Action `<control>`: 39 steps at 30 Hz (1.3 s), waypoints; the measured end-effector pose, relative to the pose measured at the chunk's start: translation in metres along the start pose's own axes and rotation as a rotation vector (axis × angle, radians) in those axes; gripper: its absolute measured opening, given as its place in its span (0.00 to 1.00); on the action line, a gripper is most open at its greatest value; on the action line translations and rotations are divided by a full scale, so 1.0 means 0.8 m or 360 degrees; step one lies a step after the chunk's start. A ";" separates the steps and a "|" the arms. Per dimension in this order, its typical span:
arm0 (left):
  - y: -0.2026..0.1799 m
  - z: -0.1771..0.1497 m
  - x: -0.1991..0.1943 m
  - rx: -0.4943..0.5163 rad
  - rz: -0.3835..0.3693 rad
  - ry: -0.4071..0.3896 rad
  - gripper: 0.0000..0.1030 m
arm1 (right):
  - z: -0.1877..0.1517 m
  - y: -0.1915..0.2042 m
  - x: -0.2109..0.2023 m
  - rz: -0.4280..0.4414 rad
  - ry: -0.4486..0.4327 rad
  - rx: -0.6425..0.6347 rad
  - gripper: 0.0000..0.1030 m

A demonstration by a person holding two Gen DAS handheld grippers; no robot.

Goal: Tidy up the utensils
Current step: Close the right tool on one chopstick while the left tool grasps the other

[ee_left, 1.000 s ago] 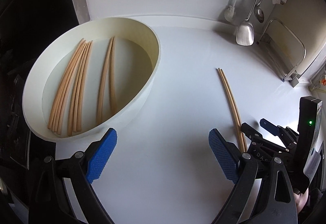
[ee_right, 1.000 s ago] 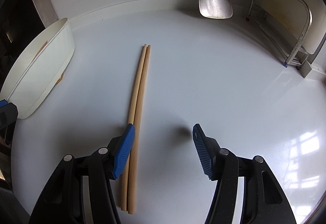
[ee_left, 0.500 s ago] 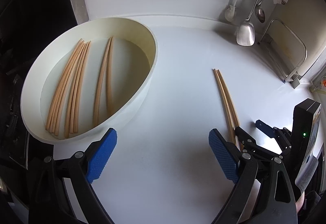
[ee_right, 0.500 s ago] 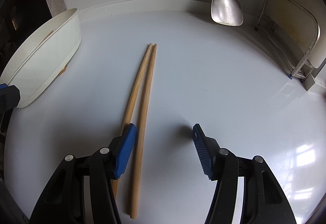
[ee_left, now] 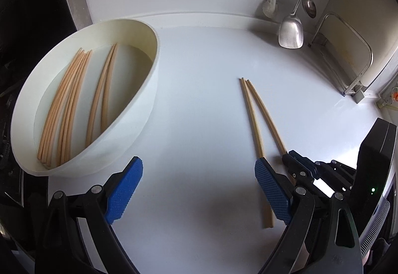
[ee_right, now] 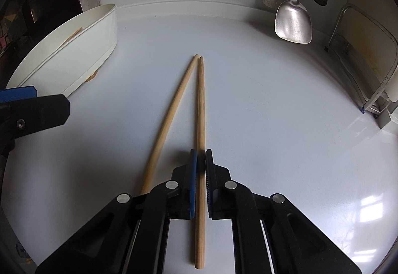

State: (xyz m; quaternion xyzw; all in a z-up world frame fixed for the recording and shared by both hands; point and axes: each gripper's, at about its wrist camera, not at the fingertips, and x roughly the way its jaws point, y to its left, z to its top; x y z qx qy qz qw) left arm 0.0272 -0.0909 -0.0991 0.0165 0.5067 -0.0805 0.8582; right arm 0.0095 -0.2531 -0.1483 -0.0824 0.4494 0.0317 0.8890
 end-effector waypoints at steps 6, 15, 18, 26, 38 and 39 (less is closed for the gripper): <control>-0.030 -0.003 0.030 0.0010 -0.0013 0.0023 0.87 | -0.010 -0.039 -0.006 -0.0025 -0.0011 0.0077 0.07; -0.060 -0.003 0.061 0.0025 0.0009 0.0035 0.87 | -0.023 -0.085 -0.013 -0.0041 -0.0023 0.0144 0.07; -0.063 -0.004 0.070 0.0029 0.0032 0.0052 0.87 | -0.025 -0.090 -0.014 -0.0026 -0.0016 0.0141 0.08; -0.066 -0.011 0.083 0.0033 0.0076 0.0049 0.87 | -0.023 -0.096 -0.013 -0.0022 -0.0018 0.0125 0.17; -0.075 -0.019 0.079 0.0079 0.0081 0.0005 0.67 | -0.025 -0.091 -0.015 0.0001 0.0014 0.0052 0.06; -0.076 -0.017 0.077 0.0091 0.0073 -0.0001 0.56 | -0.023 -0.092 -0.014 0.0005 0.0021 0.0048 0.06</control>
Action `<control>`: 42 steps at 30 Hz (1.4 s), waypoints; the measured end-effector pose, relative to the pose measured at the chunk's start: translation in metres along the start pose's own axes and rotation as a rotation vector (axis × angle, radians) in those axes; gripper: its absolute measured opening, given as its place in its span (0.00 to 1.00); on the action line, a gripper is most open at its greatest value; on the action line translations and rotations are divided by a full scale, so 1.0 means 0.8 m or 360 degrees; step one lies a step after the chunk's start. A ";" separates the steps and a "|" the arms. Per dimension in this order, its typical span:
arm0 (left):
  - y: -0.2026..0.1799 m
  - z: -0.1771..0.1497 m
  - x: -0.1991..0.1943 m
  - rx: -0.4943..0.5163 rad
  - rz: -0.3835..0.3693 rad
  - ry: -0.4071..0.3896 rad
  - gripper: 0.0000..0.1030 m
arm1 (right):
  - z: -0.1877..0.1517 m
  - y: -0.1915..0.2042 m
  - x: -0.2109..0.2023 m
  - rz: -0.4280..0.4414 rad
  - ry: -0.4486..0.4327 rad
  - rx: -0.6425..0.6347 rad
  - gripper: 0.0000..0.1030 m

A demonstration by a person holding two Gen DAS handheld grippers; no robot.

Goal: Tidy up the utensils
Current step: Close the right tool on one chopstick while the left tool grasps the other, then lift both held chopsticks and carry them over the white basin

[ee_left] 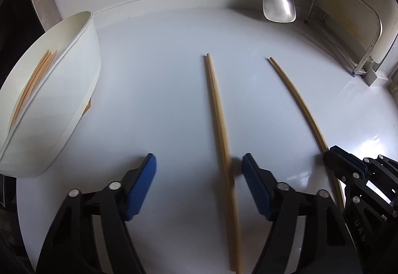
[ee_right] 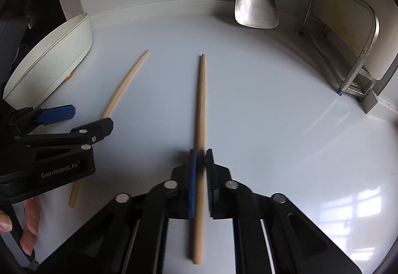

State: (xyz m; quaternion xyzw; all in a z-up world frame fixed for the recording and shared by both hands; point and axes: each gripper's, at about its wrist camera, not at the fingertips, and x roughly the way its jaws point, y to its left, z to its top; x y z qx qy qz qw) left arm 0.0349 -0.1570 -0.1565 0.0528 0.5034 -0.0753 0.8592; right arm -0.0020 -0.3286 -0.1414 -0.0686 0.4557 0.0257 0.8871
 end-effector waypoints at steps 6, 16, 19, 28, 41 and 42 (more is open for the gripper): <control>-0.006 0.004 -0.003 0.0070 -0.0030 0.0011 0.08 | 0.002 -0.007 0.000 0.0057 0.0022 0.0103 0.06; 0.016 0.013 -0.041 0.0085 -0.0170 0.0075 0.07 | 0.010 0.001 -0.025 0.0091 0.0034 0.0226 0.06; 0.031 0.026 -0.070 0.0078 -0.0202 0.0040 0.07 | 0.024 0.010 -0.043 0.0094 0.0000 0.0234 0.06; 0.140 0.069 -0.141 -0.0061 -0.0151 -0.0113 0.07 | 0.095 0.081 -0.099 0.0153 -0.0164 0.0148 0.06; 0.307 0.086 -0.128 -0.0249 -0.0031 -0.0039 0.07 | 0.203 0.263 -0.079 0.0398 -0.0229 -0.0076 0.06; 0.316 0.088 -0.121 -0.0254 -0.0023 -0.0021 0.07 | 0.209 0.276 -0.070 0.0415 -0.0212 -0.0083 0.06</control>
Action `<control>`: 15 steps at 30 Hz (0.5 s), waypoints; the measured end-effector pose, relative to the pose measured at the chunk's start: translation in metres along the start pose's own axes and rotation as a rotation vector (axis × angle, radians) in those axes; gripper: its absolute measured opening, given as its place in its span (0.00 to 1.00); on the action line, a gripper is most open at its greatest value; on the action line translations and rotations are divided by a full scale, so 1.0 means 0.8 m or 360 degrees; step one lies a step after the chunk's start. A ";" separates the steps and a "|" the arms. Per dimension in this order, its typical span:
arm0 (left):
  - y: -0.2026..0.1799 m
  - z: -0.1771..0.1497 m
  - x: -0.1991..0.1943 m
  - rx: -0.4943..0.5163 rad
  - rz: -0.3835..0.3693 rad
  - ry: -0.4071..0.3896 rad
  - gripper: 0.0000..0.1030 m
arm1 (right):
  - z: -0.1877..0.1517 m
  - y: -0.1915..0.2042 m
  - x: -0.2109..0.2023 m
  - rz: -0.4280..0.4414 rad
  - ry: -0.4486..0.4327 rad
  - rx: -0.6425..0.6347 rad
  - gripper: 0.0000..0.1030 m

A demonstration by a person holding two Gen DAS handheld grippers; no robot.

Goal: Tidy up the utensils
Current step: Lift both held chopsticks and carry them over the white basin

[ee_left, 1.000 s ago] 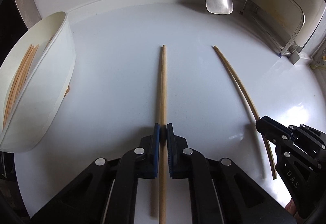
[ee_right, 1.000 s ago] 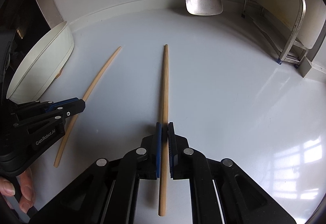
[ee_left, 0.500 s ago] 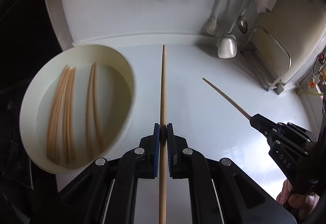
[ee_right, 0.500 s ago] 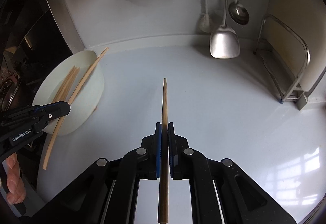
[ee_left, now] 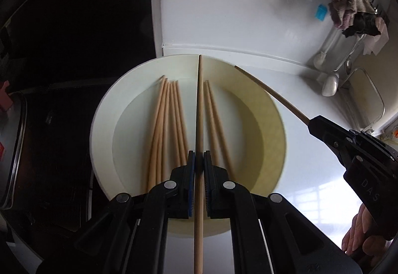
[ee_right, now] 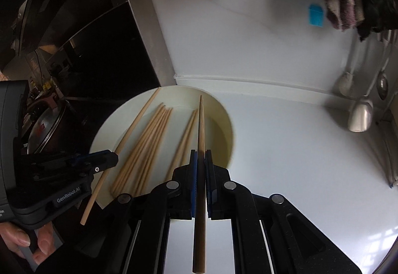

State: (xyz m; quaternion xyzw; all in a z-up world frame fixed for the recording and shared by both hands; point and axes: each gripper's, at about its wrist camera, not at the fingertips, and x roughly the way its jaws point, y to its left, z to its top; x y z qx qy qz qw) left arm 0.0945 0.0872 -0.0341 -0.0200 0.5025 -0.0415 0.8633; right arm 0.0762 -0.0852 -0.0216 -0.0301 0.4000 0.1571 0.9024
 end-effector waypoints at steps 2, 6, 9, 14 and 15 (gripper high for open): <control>0.015 0.003 0.013 -0.0003 0.0019 0.0033 0.07 | 0.008 0.015 0.023 0.0007 0.0040 -0.0008 0.06; 0.039 0.007 0.038 -0.0019 0.0046 0.0088 0.07 | 0.019 0.029 0.064 -0.0008 0.0105 0.0000 0.06; 0.049 0.009 0.054 -0.0021 0.0062 0.0139 0.07 | 0.020 0.031 0.088 -0.0022 0.0176 0.0025 0.06; 0.059 0.011 0.076 -0.0038 0.0047 0.0197 0.07 | 0.015 0.036 0.117 -0.0044 0.0288 0.0016 0.06; 0.060 0.011 0.078 -0.0038 0.0044 0.0205 0.07 | 0.014 0.037 0.121 -0.0048 0.0304 0.0010 0.06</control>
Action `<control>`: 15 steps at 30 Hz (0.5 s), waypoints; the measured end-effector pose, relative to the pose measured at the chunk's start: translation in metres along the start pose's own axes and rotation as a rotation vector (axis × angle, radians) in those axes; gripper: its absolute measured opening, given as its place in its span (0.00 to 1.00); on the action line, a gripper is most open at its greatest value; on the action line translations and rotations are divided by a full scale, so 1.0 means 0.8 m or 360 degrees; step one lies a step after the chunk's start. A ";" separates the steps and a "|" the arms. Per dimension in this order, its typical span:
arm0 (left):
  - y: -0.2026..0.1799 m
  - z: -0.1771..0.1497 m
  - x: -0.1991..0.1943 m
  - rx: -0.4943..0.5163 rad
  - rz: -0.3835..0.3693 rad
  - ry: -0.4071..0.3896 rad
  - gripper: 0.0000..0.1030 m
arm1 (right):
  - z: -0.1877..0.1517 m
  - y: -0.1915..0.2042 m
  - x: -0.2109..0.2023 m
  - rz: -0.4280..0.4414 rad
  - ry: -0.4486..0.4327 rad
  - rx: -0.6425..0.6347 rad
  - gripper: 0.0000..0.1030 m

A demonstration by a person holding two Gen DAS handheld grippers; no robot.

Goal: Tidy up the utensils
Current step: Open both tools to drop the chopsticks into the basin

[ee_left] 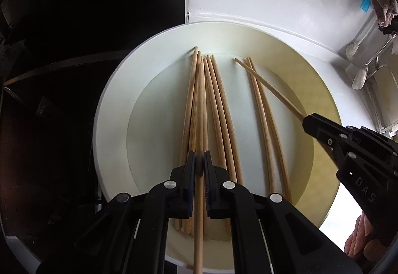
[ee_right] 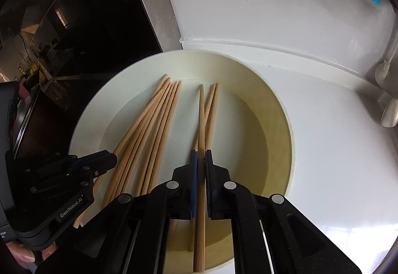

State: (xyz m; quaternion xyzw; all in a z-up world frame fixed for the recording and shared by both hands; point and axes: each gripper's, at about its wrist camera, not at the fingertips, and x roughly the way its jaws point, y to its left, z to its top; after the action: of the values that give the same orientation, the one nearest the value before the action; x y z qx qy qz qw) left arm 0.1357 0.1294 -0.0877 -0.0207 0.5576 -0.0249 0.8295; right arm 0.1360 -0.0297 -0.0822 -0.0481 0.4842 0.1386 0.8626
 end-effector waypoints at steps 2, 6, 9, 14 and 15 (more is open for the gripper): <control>0.000 0.002 0.007 -0.0001 -0.0001 0.0020 0.07 | -0.001 0.000 0.007 -0.0003 0.0030 0.0001 0.06; 0.001 0.006 0.015 -0.0020 0.0011 0.0038 0.08 | 0.002 0.001 0.021 -0.0001 0.0082 0.0010 0.06; 0.008 0.006 0.009 -0.0058 0.0018 0.0031 0.18 | 0.003 0.000 0.016 0.0013 0.0085 0.0027 0.09; 0.022 0.007 -0.021 -0.0110 0.0070 -0.0071 0.59 | 0.006 -0.004 -0.013 -0.0004 0.0002 0.0045 0.21; 0.025 0.006 -0.030 -0.0124 0.0082 -0.0104 0.75 | 0.006 -0.005 -0.020 -0.0007 -0.0014 0.0047 0.23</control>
State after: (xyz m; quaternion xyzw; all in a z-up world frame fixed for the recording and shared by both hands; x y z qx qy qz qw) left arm 0.1317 0.1508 -0.0646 -0.0392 0.5310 0.0189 0.8462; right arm 0.1329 -0.0354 -0.0663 -0.0359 0.4822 0.1298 0.8656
